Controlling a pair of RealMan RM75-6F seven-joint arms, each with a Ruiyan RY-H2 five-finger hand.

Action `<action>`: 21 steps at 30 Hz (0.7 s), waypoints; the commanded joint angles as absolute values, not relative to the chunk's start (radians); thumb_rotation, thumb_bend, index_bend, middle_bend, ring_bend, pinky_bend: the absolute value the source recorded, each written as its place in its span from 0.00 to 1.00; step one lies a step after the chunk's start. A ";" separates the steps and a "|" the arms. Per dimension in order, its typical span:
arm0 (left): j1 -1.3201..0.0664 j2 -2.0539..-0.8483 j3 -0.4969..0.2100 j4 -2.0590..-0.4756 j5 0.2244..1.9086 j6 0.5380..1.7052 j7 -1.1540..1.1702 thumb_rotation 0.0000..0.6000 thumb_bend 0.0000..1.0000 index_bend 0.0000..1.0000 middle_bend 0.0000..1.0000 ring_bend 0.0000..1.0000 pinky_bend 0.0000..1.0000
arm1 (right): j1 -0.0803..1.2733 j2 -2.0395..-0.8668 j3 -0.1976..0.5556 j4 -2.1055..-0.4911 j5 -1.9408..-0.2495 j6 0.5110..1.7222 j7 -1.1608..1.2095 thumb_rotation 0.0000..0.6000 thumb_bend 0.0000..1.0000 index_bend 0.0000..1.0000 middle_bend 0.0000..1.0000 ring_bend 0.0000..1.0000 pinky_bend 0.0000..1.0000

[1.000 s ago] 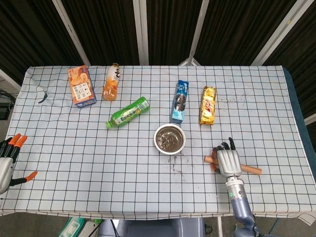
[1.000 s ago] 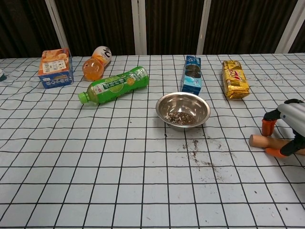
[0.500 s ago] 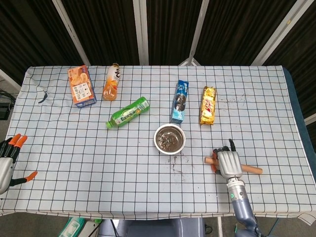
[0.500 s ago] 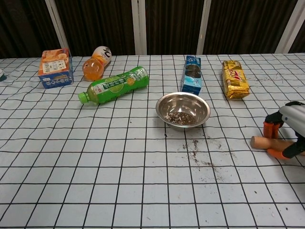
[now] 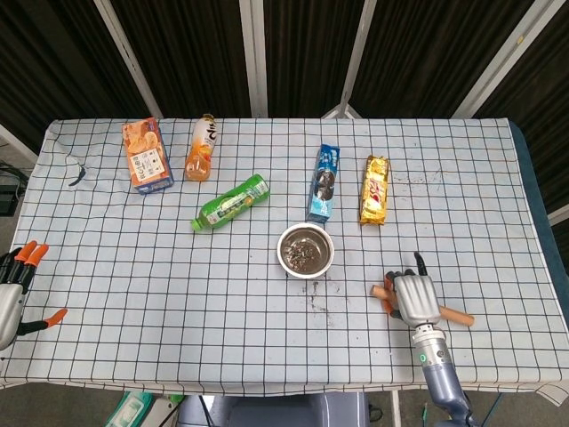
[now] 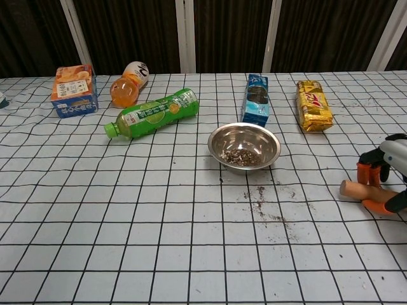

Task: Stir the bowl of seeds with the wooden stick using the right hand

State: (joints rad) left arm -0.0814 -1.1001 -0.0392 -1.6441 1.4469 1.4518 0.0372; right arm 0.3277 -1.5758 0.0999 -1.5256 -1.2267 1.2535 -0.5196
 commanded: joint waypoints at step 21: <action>-0.082 -1.100 -0.040 -1.648 1.441 1.448 0.035 1.00 0.02 0.00 0.00 0.00 0.00 | 0.307 -1.402 0.229 -1.790 -1.176 1.205 -0.043 1.00 0.69 0.76 0.64 0.50 0.00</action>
State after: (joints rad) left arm -0.0815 -1.0997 -0.0398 -1.6483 1.4415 1.4477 0.0353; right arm 0.3143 -1.4545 0.1828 -1.7207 -1.2150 1.2316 -0.1371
